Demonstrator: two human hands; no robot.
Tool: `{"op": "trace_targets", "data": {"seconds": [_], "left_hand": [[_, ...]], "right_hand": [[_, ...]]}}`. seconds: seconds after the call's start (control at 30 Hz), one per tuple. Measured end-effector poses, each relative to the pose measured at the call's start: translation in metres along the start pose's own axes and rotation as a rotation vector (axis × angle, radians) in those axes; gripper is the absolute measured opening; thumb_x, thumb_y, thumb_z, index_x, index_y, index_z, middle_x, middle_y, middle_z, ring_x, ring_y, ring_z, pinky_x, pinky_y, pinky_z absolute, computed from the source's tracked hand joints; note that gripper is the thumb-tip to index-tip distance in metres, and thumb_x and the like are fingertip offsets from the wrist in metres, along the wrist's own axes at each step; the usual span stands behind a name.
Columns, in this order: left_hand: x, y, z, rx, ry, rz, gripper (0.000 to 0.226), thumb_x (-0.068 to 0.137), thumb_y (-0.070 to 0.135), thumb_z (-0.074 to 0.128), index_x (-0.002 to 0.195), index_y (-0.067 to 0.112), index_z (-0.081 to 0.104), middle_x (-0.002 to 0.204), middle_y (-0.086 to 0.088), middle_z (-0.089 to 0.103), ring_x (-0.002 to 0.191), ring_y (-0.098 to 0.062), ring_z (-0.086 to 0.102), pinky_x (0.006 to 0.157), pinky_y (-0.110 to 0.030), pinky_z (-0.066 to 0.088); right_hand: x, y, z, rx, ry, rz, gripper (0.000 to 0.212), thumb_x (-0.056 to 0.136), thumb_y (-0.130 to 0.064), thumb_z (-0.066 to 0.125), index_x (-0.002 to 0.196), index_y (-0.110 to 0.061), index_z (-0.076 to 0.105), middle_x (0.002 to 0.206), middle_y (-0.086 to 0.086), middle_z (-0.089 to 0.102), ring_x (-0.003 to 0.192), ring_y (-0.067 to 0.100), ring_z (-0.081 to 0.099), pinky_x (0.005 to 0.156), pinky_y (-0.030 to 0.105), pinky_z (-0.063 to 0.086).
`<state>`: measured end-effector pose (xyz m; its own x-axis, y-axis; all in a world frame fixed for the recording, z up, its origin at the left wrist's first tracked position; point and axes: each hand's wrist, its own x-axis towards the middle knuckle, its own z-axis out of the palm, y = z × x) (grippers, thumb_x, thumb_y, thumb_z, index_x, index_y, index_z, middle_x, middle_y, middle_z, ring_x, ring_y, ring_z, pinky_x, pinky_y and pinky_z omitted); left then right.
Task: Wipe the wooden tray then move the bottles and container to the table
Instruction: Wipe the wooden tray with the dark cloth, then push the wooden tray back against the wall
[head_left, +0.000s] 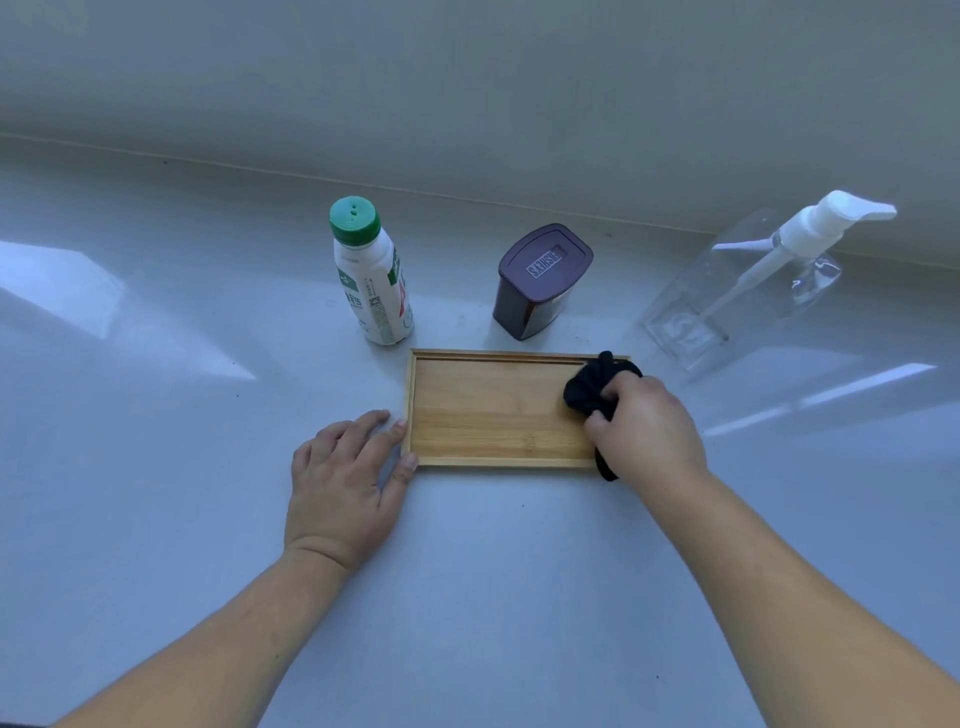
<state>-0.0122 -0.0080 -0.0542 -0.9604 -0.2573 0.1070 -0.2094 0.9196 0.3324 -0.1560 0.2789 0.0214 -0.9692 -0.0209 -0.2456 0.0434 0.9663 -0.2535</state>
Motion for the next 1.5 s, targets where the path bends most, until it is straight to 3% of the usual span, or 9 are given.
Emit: {"op": "trace_targets", "data": {"seconds": [0.13,0.33,0.5,0.8,1.03,1.2,1.3,1.4,1.5], "left_hand": [[0.000,0.001,-0.001,0.006,-0.023,-0.004,0.050,0.096,0.057,0.045,0.127,0.029,0.073,0.136,0.007,0.067,0.121,-0.028,0.054,0.101,-0.047,0.034],[0.000,0.000,0.001,0.015,-0.046,-0.017,0.045,0.097,0.055,0.046,0.128,0.033,0.070,0.140,0.009,0.063,0.125,-0.025,0.050,0.102,-0.045,0.032],[0.000,-0.002,0.002,0.005,-0.023,-0.018,0.047,0.096,0.056,0.045,0.124,0.030,0.072,0.138,0.009,0.065,0.124,-0.025,0.052,0.101,-0.045,0.032],[-0.001,-0.001,-0.001,0.002,-0.047,-0.009,0.051,0.096,0.058,0.044,0.128,0.029,0.071,0.138,0.007,0.065,0.125,-0.028,0.053,0.103,-0.049,0.034],[-0.002,0.003,-0.004,-0.002,-0.065,-0.024,0.051,0.097,0.058,0.044,0.131,0.030,0.069,0.140,0.007,0.064,0.127,-0.026,0.050,0.105,-0.047,0.032],[-0.001,0.006,-0.009,-0.001,-0.089,-0.028,0.054,0.097,0.058,0.042,0.132,0.028,0.070,0.140,0.006,0.065,0.127,-0.028,0.051,0.105,-0.049,0.034],[-0.002,0.009,-0.012,-0.009,-0.096,-0.035,0.056,0.096,0.059,0.040,0.132,0.028,0.070,0.140,0.005,0.065,0.129,-0.028,0.051,0.106,-0.049,0.033],[-0.001,0.014,-0.016,-0.038,-0.123,-0.078,0.056,0.096,0.059,0.041,0.134,0.028,0.069,0.143,0.007,0.062,0.133,-0.026,0.048,0.110,-0.047,0.030],[0.003,0.025,-0.023,-0.059,-0.175,-0.132,0.048,0.099,0.050,0.047,0.136,0.025,0.065,0.146,0.005,0.060,0.137,-0.026,0.044,0.111,-0.048,0.034]], "right_hand": [[0.000,-0.043,0.015,0.071,0.041,-0.004,0.028,0.092,-0.019,0.061,0.118,-0.009,0.062,0.118,0.018,0.060,0.105,0.040,0.059,0.084,0.042,0.051],[-0.038,-0.138,0.061,0.159,-0.010,-0.453,0.024,0.089,-0.017,0.070,0.110,-0.008,0.061,0.112,0.018,0.060,0.103,0.040,0.057,0.082,0.045,0.047],[-0.034,-0.104,0.049,0.138,-0.044,-0.528,0.023,0.089,-0.019,0.067,0.111,-0.012,0.065,0.108,0.012,0.062,0.101,0.036,0.059,0.080,0.045,0.053],[0.000,0.007,0.001,0.082,0.008,-0.086,0.028,0.093,-0.024,0.064,0.120,-0.022,0.066,0.114,0.003,0.059,0.094,0.022,0.054,0.071,0.034,0.043],[-0.099,-0.015,0.002,0.093,0.027,-0.647,0.017,0.082,-0.021,0.064,0.099,-0.019,0.063,0.096,0.000,0.055,0.088,0.024,0.052,0.074,0.037,0.048],[-0.172,-0.004,0.041,-0.107,-0.164,-0.910,0.017,0.078,-0.018,0.065,0.088,-0.019,0.051,0.086,0.000,0.049,0.073,0.022,0.041,0.062,0.038,0.046],[-0.187,0.007,0.054,-0.184,-0.238,-0.911,0.021,0.081,-0.029,0.066,0.097,-0.022,0.055,0.090,-0.002,0.051,0.073,0.020,0.041,0.064,0.036,0.050],[-0.174,0.015,0.039,0.034,-0.288,-0.793,0.038,0.090,-0.059,0.058,0.118,-0.033,0.059,0.108,-0.009,0.055,0.088,0.016,0.050,0.074,0.028,0.049],[-0.141,0.029,0.012,0.175,-0.122,-0.508,0.041,0.094,-0.063,0.052,0.124,-0.037,0.057,0.121,-0.020,0.053,0.113,0.006,0.049,0.087,0.020,0.040]]}}
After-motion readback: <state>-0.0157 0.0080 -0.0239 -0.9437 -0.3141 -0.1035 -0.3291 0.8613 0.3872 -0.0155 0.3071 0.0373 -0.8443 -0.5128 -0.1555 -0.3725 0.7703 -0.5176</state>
